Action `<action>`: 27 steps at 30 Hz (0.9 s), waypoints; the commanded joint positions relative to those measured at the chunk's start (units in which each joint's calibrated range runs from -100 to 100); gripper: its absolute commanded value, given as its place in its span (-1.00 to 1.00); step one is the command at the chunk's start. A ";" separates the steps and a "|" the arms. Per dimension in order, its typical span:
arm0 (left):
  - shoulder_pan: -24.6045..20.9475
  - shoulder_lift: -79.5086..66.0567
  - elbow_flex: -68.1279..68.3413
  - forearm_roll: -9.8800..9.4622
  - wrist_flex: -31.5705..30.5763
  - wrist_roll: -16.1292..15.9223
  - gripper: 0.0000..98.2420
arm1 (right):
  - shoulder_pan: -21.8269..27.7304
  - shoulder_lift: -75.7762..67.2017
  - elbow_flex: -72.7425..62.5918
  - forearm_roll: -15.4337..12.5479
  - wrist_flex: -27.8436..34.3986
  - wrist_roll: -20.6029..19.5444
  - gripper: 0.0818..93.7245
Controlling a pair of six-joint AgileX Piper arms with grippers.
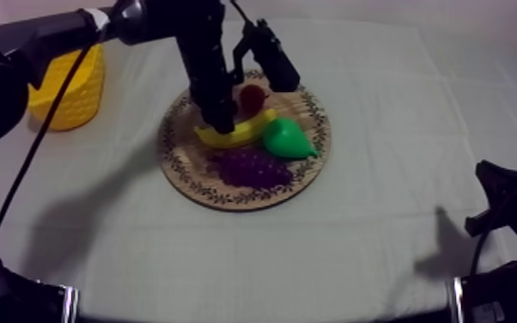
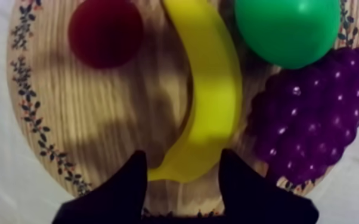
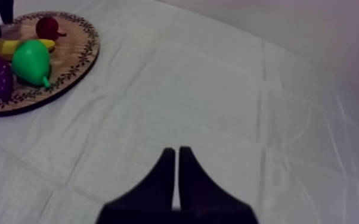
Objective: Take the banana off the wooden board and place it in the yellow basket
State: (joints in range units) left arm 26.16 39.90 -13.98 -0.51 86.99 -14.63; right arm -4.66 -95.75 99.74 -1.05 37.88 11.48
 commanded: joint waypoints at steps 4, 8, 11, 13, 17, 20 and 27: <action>0.65 2.46 -2.34 0.42 0.11 -0.21 -0.02 | -0.01 -0.01 0.04 0.00 0.02 0.02 -0.99; 0.99 4.58 -4.77 1.22 1.16 -0.17 0.01 | -0.01 -0.01 0.04 0.00 0.02 0.02 -0.99; 1.01 6.26 -6.78 2.10 2.50 -0.18 0.04 | -0.01 -0.01 0.04 0.00 0.02 0.02 -0.99; 1.02 7.26 -8.03 2.50 2.99 -0.25 0.05 | -0.01 -0.01 0.04 0.00 0.02 0.02 -0.99; 0.95 9.15 -9.81 2.84 3.35 -0.38 0.03 | -0.01 -0.01 0.04 0.00 0.02 0.02 -0.99; 0.84 10.60 -10.89 2.93 3.42 -0.48 0.00 | -0.01 -0.01 0.04 0.00 0.02 0.02 -0.99; 0.81 13.11 -12.43 2.97 3.43 -0.31 -0.27 | -0.01 -0.01 0.04 0.00 0.02 0.02 -0.99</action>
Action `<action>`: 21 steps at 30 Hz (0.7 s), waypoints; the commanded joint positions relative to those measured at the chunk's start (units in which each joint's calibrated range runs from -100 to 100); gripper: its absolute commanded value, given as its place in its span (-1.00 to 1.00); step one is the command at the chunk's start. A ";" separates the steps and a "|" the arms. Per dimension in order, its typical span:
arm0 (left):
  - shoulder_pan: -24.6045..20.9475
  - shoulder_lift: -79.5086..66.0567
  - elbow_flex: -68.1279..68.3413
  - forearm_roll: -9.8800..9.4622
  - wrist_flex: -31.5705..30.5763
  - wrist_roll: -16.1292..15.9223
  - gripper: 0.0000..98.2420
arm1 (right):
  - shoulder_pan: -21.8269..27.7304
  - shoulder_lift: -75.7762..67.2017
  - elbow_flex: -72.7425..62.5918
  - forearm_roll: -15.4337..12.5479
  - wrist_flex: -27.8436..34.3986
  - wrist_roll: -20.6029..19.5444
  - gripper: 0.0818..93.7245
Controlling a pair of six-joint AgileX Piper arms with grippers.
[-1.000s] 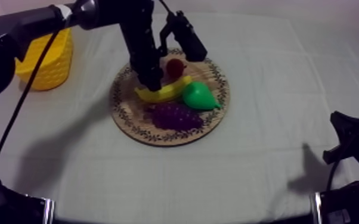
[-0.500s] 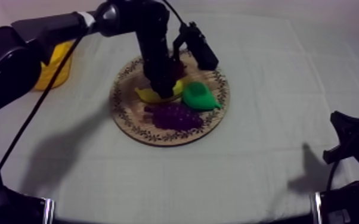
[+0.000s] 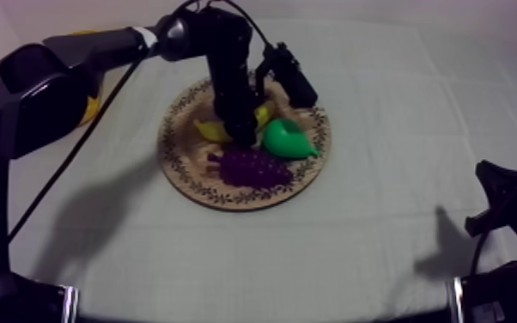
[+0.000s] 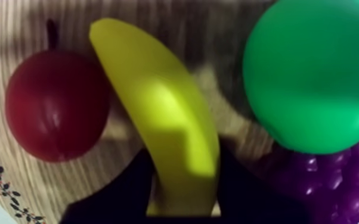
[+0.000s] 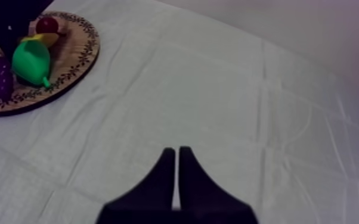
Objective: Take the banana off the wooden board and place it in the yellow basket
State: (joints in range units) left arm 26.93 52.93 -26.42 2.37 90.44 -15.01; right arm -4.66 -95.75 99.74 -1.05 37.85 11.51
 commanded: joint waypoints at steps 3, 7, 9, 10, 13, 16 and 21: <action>0.15 0.41 -0.24 0.10 -0.33 0.42 -0.44 | -0.01 -0.01 0.04 0.00 0.05 -0.01 -0.99; 0.23 -0.09 -0.10 0.10 -1.12 0.87 -0.61 | -0.01 -0.01 0.04 0.00 0.05 -0.01 -0.99; 0.24 -0.69 0.35 0.10 -1.48 1.03 -0.66 | -0.01 -0.01 0.04 0.00 0.05 -0.01 -0.99; 0.24 -1.10 0.71 0.10 -1.67 1.10 -0.68 | -0.01 -0.01 0.04 0.00 0.05 -0.01 -0.99; 0.25 -2.76 2.13 0.02 -2.22 1.36 -0.72 | -0.01 -0.01 0.04 0.00 0.05 -0.01 -0.99; 0.32 -5.03 3.92 -0.13 -2.48 1.61 -0.74 | -0.01 -0.01 0.04 0.00 0.05 -0.01 -0.99; 0.50 -10.12 7.04 -0.43 -2.63 2.09 -0.74 | -0.01 -0.01 0.04 0.00 0.05 -0.01 -0.99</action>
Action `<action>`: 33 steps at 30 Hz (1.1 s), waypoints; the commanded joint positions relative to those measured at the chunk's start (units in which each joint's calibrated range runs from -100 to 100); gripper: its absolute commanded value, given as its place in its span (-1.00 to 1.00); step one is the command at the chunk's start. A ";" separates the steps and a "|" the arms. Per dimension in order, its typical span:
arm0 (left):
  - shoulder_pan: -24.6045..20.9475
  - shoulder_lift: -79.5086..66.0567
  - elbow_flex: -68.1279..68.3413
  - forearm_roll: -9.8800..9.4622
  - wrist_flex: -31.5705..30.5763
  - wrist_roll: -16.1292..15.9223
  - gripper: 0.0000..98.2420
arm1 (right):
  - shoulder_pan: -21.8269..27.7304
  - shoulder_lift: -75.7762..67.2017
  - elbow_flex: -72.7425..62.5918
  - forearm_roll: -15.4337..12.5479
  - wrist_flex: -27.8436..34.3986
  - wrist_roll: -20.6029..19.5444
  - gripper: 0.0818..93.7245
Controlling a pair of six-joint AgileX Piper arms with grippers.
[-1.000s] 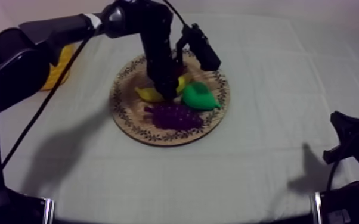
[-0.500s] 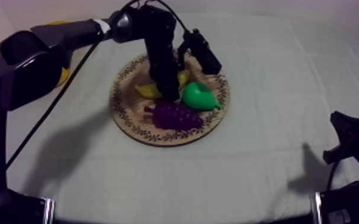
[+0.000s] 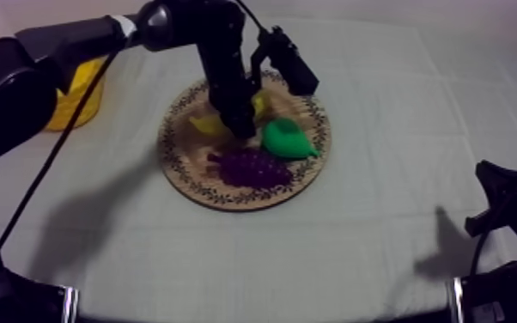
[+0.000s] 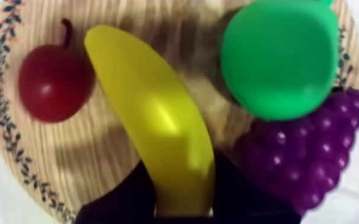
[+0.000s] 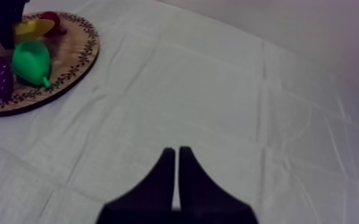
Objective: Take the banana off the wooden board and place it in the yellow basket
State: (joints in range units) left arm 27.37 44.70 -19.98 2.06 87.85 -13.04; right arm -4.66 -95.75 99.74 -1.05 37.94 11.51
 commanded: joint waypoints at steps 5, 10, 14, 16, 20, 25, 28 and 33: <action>0.50 -7.60 2.40 -0.90 0.78 0.91 -0.73 | -0.01 -0.01 0.04 0.00 -0.04 -0.01 -0.99; 0.98 -12.90 2.82 -1.68 2.25 1.57 -0.73 | -0.01 -0.01 0.04 0.00 -0.04 -0.01 -0.99; 0.94 -16.87 2.57 -2.13 3.60 1.85 -0.72 | -0.01 -0.01 0.04 0.00 -0.04 -0.01 -0.99; 0.68 -18.48 2.31 -2.30 4.45 1.91 -0.71 | -0.01 -0.01 0.04 0.00 -0.04 -0.01 -0.99; -0.45 -20.55 2.36 -2.47 5.47 1.85 -0.71 | -0.01 -0.01 0.04 0.00 -0.04 -0.01 -0.99; -3.12 -21.22 3.47 -2.58 5.69 1.17 -0.70 | -0.01 -0.01 0.04 0.00 -0.04 -0.01 -0.99; -5.23 -21.25 4.16 -2.75 5.46 0.58 -0.69 | -0.01 -0.01 0.04 0.00 -0.04 -0.01 -0.99; -9.21 -20.64 4.22 -3.05 5.30 -0.51 -0.69 | -0.01 -0.01 0.04 0.00 -0.04 -0.01 -0.99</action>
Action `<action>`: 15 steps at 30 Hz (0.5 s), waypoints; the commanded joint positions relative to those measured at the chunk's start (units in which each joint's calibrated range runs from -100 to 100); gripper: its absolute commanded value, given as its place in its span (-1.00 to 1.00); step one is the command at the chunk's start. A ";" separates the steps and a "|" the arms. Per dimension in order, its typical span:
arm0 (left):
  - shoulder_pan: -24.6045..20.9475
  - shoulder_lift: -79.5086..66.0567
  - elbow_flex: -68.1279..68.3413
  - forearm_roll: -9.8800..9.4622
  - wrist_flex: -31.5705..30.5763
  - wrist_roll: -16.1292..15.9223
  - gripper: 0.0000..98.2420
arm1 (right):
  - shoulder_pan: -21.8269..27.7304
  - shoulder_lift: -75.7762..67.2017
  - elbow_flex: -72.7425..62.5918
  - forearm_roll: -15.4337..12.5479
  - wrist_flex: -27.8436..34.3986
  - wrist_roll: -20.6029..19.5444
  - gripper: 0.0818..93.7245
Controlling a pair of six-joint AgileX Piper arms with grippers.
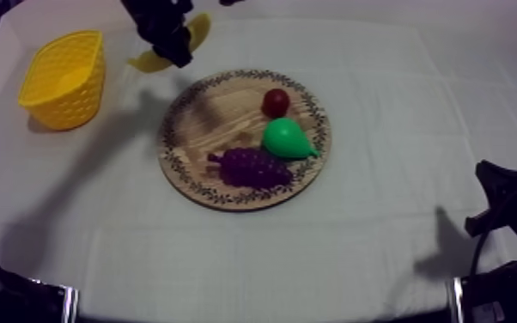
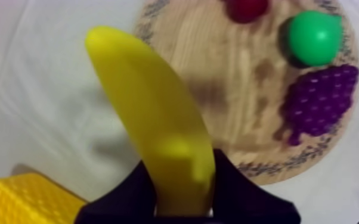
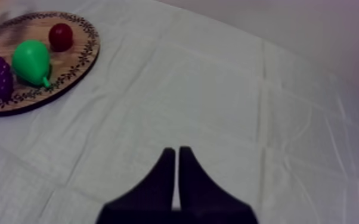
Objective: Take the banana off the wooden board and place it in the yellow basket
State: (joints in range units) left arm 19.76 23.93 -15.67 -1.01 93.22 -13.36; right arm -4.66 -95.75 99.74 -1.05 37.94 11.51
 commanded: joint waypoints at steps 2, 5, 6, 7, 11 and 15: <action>-3.20 0.64 -0.56 -0.04 -0.09 -0.62 -0.69 | -0.01 -0.01 0.04 0.00 -0.04 -0.01 -0.99; -5.39 1.72 -1.55 -0.17 -0.10 -1.15 -0.69 | -0.01 -0.01 0.04 0.00 -0.04 -0.01 -0.99; -6.06 2.16 -1.94 -0.22 -0.10 -1.30 -0.69 | -0.01 -0.01 0.04 0.00 -0.04 -0.01 -0.99; -6.71 2.59 -2.35 -0.28 -0.10 -1.44 -0.70 | -0.01 -0.01 0.04 0.00 -0.04 -0.01 -0.99; -9.17 4.47 -4.25 -0.46 -0.10 -1.86 -0.70 | -0.01 -0.01 0.04 0.00 -0.04 -0.01 -0.99; -11.43 6.50 -6.12 -0.53 -0.17 -2.08 -0.70 | -0.01 -0.01 0.04 0.00 -0.04 -0.01 -0.99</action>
State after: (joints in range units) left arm 9.17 30.03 -21.41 -1.50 93.05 -15.40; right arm -4.66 -95.75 99.74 -1.05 37.94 11.51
